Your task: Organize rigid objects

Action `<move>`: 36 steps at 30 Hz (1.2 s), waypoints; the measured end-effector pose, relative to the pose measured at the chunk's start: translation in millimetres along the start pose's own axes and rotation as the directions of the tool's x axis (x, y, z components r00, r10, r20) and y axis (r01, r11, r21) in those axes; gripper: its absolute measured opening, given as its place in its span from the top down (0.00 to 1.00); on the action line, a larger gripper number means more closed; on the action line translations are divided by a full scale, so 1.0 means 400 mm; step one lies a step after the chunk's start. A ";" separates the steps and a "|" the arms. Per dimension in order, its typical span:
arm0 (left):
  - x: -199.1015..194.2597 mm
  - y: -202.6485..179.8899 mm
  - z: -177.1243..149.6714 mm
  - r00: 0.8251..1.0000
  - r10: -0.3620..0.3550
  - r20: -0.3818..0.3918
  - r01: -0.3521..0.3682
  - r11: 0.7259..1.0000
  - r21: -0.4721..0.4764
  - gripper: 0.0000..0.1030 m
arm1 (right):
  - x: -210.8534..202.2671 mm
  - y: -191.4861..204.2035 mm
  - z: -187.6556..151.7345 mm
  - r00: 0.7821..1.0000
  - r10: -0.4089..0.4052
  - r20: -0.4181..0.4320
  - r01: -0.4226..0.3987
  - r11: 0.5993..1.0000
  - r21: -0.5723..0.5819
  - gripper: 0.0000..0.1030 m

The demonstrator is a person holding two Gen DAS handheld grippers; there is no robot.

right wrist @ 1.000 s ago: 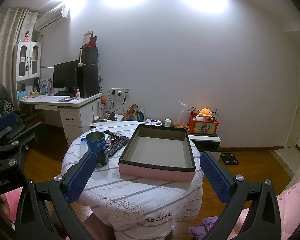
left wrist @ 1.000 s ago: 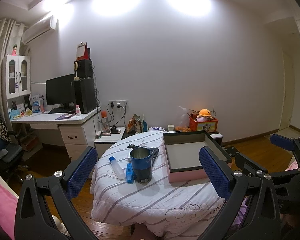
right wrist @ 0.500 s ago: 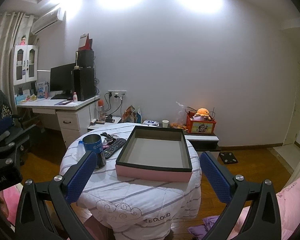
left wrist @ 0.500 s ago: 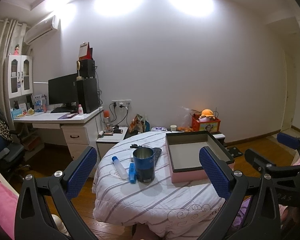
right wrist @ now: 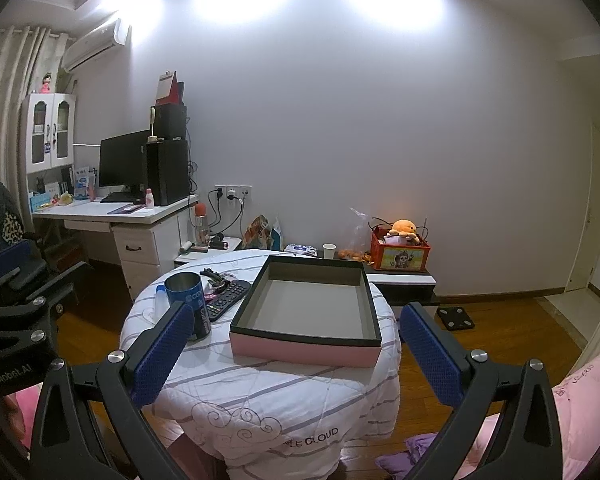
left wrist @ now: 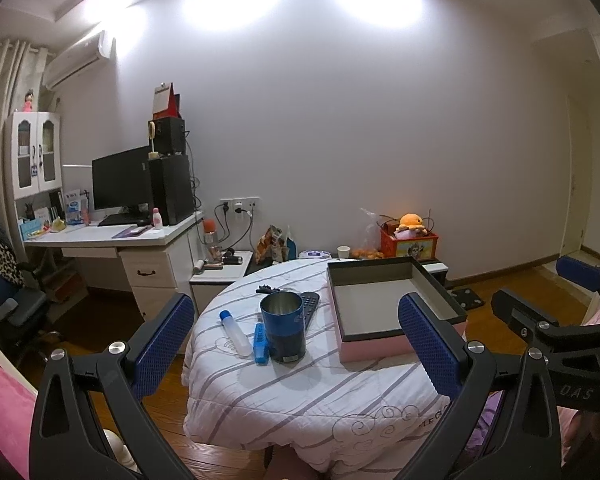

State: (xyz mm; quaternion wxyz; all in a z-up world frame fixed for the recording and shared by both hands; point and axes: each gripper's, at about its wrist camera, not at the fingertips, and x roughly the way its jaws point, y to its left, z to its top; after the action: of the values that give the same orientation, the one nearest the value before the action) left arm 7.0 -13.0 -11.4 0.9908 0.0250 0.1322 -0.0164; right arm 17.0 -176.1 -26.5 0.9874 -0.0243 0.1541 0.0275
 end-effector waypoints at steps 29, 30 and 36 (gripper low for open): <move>0.013 -0.005 -0.003 0.995 -0.098 0.036 0.098 0.995 -0.022 0.00 | -0.008 -0.017 -0.001 1.000 -0.019 0.007 0.019 1.000 0.004 0.00; 0.014 -0.006 -0.004 0.995 -0.097 0.035 0.098 0.995 -0.021 0.00 | -0.007 -0.017 -0.001 1.000 -0.019 0.008 0.019 1.000 0.005 0.00; 0.015 -0.006 -0.005 0.995 -0.095 0.035 0.096 0.995 -0.019 0.00 | -0.007 -0.018 -0.002 1.000 -0.020 0.006 0.020 1.000 0.005 0.00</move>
State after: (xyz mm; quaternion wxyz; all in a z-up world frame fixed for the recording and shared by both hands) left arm 12.1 -15.5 -14.9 0.9911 0.0082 0.1167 -0.0629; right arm 14.7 -183.3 -26.1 0.9881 -0.0235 0.1510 0.0175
